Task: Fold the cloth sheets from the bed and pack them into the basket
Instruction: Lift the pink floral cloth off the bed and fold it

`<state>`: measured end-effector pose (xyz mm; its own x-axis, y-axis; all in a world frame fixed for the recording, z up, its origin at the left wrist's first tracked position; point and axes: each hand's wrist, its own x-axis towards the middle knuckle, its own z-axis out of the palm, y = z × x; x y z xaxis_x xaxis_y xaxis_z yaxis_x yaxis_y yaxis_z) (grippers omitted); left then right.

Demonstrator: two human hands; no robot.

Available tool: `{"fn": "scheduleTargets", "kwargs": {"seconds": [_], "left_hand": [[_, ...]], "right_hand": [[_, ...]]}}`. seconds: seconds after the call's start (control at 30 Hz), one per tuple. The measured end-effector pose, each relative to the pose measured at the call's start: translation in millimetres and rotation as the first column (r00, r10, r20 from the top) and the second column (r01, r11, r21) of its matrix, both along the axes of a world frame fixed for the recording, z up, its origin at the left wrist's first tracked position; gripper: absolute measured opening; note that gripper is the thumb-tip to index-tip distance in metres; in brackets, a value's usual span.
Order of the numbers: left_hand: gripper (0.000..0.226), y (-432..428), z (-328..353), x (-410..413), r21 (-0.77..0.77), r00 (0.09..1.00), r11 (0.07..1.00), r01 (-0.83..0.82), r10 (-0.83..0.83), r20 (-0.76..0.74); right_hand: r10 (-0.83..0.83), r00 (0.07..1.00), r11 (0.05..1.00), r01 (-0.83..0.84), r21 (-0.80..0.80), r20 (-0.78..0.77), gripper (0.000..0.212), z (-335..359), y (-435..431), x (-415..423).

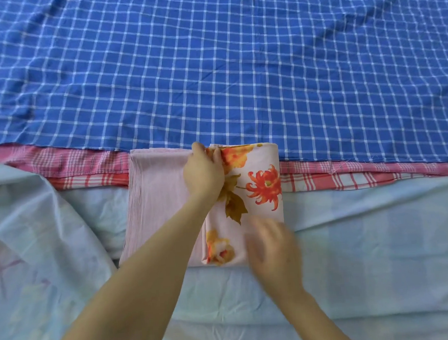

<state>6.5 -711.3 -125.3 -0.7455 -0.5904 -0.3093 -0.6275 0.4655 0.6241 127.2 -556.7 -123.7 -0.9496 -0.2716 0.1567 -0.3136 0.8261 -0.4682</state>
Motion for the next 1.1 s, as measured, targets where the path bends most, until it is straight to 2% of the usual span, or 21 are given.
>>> {"fn": "scheduleTargets", "kwargs": {"seconds": [0.07,0.1,0.17,0.2,0.23,0.3,0.37,0.43,0.5,0.53,0.57,0.6,0.63,0.67,0.7,0.73,0.83,0.9,0.97,1.03,1.1], "left_hand": [[0.035,1,2,16,-0.269,0.998,0.961,0.063,-0.068,-0.01],[0.039,4,0,28,-0.387,0.985,0.914,0.125,-0.161,-0.061],[0.05,11,-11,60,-0.519,0.863,0.784,0.341,-0.48,-0.158],[0.052,14,-21,78,-0.529,0.761,0.714,0.459,-0.623,-0.18],[0.05,14,-31,96,-0.511,0.683,0.663,0.546,-0.706,-0.186],[0.047,9,-43,123,-0.411,0.658,0.667,0.621,-0.729,-0.189],[0.048,-5,-41,139,-0.267,0.709,0.743,0.613,-0.667,-0.23],[0.043,-22,-29,145,-0.181,0.779,0.838,0.516,-0.546,-0.308],[0.036,-43,-9,153,-0.025,0.89,0.952,0.304,-0.293,-0.349],[0.031,-57,4,158,0.16,0.933,0.973,0.168,-0.104,-0.345],[0.026,-67,17,160,0.373,0.947,0.926,0.052,0.073,-0.314],[0.024,-83,27,165,0.589,0.941,0.806,-0.052,0.237,-0.242],[0.026,-97,33,167,0.722,0.921,0.677,-0.144,0.359,-0.154],[0.032,-111,36,170,0.786,0.895,0.578,-0.221,0.439,-0.072],[0.037,-124,37,173,0.795,0.874,0.54,-0.274,0.485,-0.028],[0.038,-132,38,176,0.785,0.867,0.544,-0.296,0.498,-0.019],[0.037,-143,30,184,0.662,0.911,0.706,-0.253,0.405,-0.083],[0.059,-142,17,186,0.471,0.955,0.853,-0.225,0.289,-0.065],[0.055,-142,0,184,0.227,0.987,0.967,-0.115,0.137,-0.083],[0.043,-143,-16,181,-0.021,0.998,1.0,0.018,-0.019,-0.056],[0.042,-142,-34,180,-0.241,0.996,0.967,0.084,-0.076,0.04]], "right_hand": [[-0.384,0.913,0.922,0.388,0.0,0.135,0.041,3,21,-17],[-0.478,0.817,0.864,0.504,0.003,0.324,0.048,3,27,-26],[-0.364,0.576,0.747,0.65,-0.141,0.732,0.049,-2,27,-37],[-0.243,0.5,0.676,0.702,-0.224,0.831,0.04,-6,25,-41],[-0.169,0.47,0.626,0.73,-0.274,0.866,0.033,-6,21,-44],[-0.078,0.468,0.576,0.742,-0.343,0.88,0.036,0,15,-48],[-0.021,0.488,0.573,0.721,-0.39,0.872,0.044,17,0,-48],[-0.002,0.545,0.585,0.681,-0.441,0.839,0.047,38,-22,-44],[-0.036,0.618,0.673,0.595,-0.438,0.785,0.054,66,-56,-35],[-0.056,0.653,0.739,0.536,-0.408,0.756,0.06,76,-77,-29],[-0.081,0.682,0.798,0.482,-0.363,0.727,0.068,84,-94,-25],[-0.102,0.712,0.86,0.414,-0.298,0.695,0.075,90,-115,-20],[-0.117,0.741,0.915,0.34,-0.218,0.662,0.079,92,-134,-17],[-0.106,0.762,0.956,0.255,-0.145,0.639,0.081,89,-151,-13],[-0.064,0.774,0.984,0.156,-0.091,0.63,0.081,86,-169,-9],[-0.009,0.768,0.996,0.062,-0.06,0.64,0.079,78,-182,-6],[0.05,0.726,0.997,-0.08,0.012,0.686,0.068,57,-200,-4],[0.002,0.765,0.997,-0.049,0.054,0.644,0.06,49,-193,-6],[-0.106,0.849,0.99,0.044,0.131,0.518,0.055,47,-182,-9],[-0.223,0.87,0.971,0.158,0.181,0.439,0.062,41,-173,-18],[-0.255,0.784,0.961,0.269,0.061,0.565,0.074,31,-170,-31]]}}
